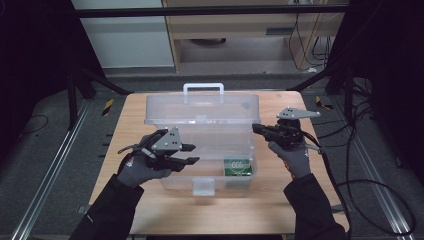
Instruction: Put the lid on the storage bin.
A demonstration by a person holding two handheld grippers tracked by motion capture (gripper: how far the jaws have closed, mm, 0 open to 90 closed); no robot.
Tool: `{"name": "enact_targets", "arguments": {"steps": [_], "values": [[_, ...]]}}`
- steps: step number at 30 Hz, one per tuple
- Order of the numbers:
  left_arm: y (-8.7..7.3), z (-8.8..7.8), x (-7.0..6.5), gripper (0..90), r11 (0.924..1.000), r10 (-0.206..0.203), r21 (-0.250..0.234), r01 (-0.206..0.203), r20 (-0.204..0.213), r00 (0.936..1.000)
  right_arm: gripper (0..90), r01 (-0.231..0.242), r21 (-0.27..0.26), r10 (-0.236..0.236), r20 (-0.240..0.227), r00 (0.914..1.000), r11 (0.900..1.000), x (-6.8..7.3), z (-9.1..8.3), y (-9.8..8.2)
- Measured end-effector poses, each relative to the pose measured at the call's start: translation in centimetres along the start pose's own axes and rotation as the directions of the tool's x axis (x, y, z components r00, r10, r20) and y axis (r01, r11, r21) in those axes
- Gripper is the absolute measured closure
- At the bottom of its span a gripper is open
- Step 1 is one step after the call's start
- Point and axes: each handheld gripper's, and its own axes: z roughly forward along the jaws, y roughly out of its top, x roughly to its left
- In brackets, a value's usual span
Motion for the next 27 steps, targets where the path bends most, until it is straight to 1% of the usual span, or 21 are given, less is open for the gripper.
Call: {"name": "enact_targets", "arguments": {"steps": [2,5,7,8,9,12,14,16,17,18,21,22,24,26,27], "values": [[-0.4,-0.2,0.0,58.5,0.9994,-0.026,-0.025,0.026,0.007,0.9996,90.0,0.002,0.0,-0.002,-0.001,1.0,1.0,0.0,0.0,0.0],[-1.0,-0.4,0.1,60.4,0.9973,-0.059,-0.043,0.059,-0.001,0.9982,90.0,0.0,-0.001,-0.001,-0.003,1.0,1.0,0.1,-0.1,-0.1],[-1.4,-0.6,0.2,61.9,0.9959,-0.074,-0.053,0.074,-0.011,0.9972,90.0,0.003,-0.001,-0.003,-0.002,1.0,1.0,0.1,-0.1,-0.1],[-1.7,-0.8,0.3,63.5,0.9933,-0.093,-0.071,0.092,-0.016,0.9955,90.0,0.002,-0.001,-0.002,-0.005,1.0,1.0,0.1,-0.1,-0.2],[-1.7,-0.8,0.3,64.7,0.9933,-0.093,-0.071,0.092,-0.016,0.9955,90.0,0.002,-0.001,-0.002,-0.005,1.0,1.0,0.1,-0.1,-0.2],[-2.1,-1.3,0.3,66.6,0.9884,-0.117,-0.101,0.113,-0.032,0.9926,90.0,0.002,0.003,-0.002,-0.006,1.0,1.0,0.1,-0.1,-0.3],[-2.3,-1.6,0.3,68.6,0.9849,-0.134,-0.118,0.127,-0.049,0.9898,90.0,0.007,0.007,-0.007,-0.005,1.0,1.0,0.2,-0.1,-0.3],[-2.6,-1.9,0.4,70.7,0.9804,-0.155,-0.134,0.145,-0.068,0.9857,90.0,0.009,0.012,-0.009,-0.004,1.0,1.0,0.2,-0.1,-0.3],[-2.8,-2.2,0.5,71.3,0.9807,-0.153,-0.135,0.142,-0.075,0.9854,90.0,0.011,0.014,-0.011,-0.004,0.9999,1.0,0.3,-0.2,-0.3],[-3.0,-2.4,0.5,72.1,0.9777,-0.163,-0.147,0.15,-0.083,0.9831,90.0,0.013,0.016,-0.013,-0.006,0.9999,1.0,0.3,-0.2,-0.3],[-3.4,-2.9,0.5,75.6,0.973,-0.183,-0.16,0.166,-0.099,0.978,90.0,0.015,0.018,-0.015,-0.004,0.9999,1.0,0.4,-0.2,-0.4],[-3.6,-3.0,0.5,78.5,0.973,-0.188,-0.157,0.169,-0.115,0.9755,90.0,0.015,0.015,-0.015,-0.007,0.9999,1.0,0.3,-0.2,-0.5],[-3.8,-3.3,0.5,79.9,0.9707,-0.2,-0.163,0.177,-0.137,0.9703,90.0,0.014,0.013,-0.014,-0.009,0.9999,1.0,0.3,-0.2,-0.6],[-4.1,-3.7,0.5,83.4,0.9672,-0.212,-0.177,0.183,-0.168,0.9627,90.0,0.014,0.014,-0.014,-0.009,0.9999,1.0,0.4,-0.3,-0.7],[-4.3,-4.0,0.5,84.9,0.9646,-0.223,-0.181,0.192,-0.173,0.9592,90.0,0.014,0.015,-0.014,-0.008,0.9999,1.0,0.4,-0.3,-0.8]]}}
